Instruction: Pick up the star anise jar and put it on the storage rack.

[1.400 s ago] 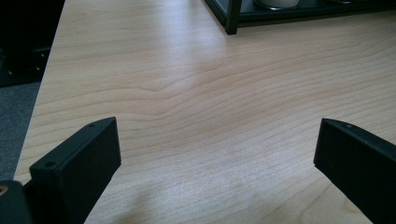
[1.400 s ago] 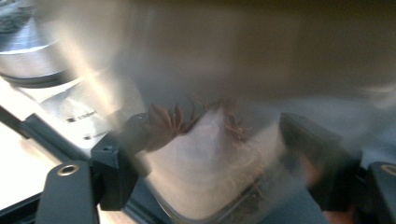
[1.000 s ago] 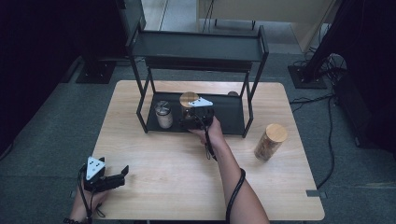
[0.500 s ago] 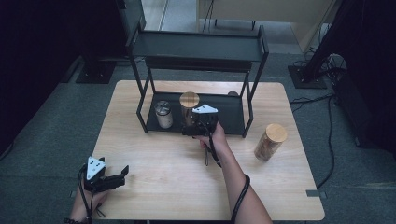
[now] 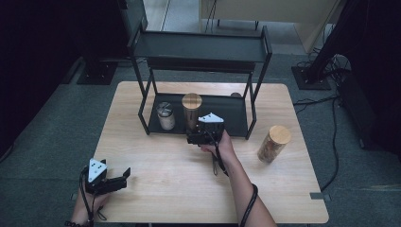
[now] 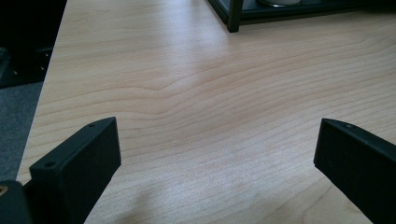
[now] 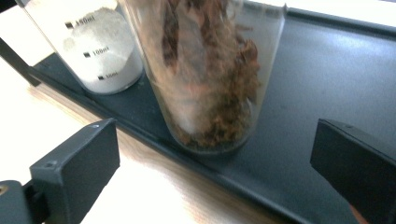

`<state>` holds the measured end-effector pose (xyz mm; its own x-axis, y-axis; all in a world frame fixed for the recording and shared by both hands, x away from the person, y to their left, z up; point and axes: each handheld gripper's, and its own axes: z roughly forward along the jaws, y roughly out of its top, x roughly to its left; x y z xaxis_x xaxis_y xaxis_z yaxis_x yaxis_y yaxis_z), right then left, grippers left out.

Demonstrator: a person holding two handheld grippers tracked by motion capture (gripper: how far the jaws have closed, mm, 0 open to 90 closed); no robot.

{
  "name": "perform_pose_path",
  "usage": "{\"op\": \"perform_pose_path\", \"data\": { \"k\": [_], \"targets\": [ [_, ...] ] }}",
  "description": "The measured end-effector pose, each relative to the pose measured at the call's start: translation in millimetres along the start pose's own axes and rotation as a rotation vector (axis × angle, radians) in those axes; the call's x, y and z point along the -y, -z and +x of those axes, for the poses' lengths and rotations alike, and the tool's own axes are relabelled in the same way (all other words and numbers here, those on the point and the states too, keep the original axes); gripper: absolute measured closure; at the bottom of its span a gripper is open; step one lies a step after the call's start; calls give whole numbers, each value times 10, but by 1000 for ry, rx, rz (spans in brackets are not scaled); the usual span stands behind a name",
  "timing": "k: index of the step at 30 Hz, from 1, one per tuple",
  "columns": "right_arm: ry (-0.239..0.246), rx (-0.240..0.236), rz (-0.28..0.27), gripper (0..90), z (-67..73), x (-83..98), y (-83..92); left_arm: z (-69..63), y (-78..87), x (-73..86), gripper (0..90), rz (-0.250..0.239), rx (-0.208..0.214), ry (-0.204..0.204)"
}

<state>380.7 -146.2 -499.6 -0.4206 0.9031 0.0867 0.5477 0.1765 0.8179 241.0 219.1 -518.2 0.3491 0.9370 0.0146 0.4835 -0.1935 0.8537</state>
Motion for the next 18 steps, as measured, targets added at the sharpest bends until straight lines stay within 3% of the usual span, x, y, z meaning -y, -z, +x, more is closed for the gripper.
{"op": "perform_pose_path", "data": {
  "k": [18],
  "targets": [
    [4, -4, -26, 2, 25, 226, 93, 1, -4, 0, 9, 3, 1, 0]
  ]
}}
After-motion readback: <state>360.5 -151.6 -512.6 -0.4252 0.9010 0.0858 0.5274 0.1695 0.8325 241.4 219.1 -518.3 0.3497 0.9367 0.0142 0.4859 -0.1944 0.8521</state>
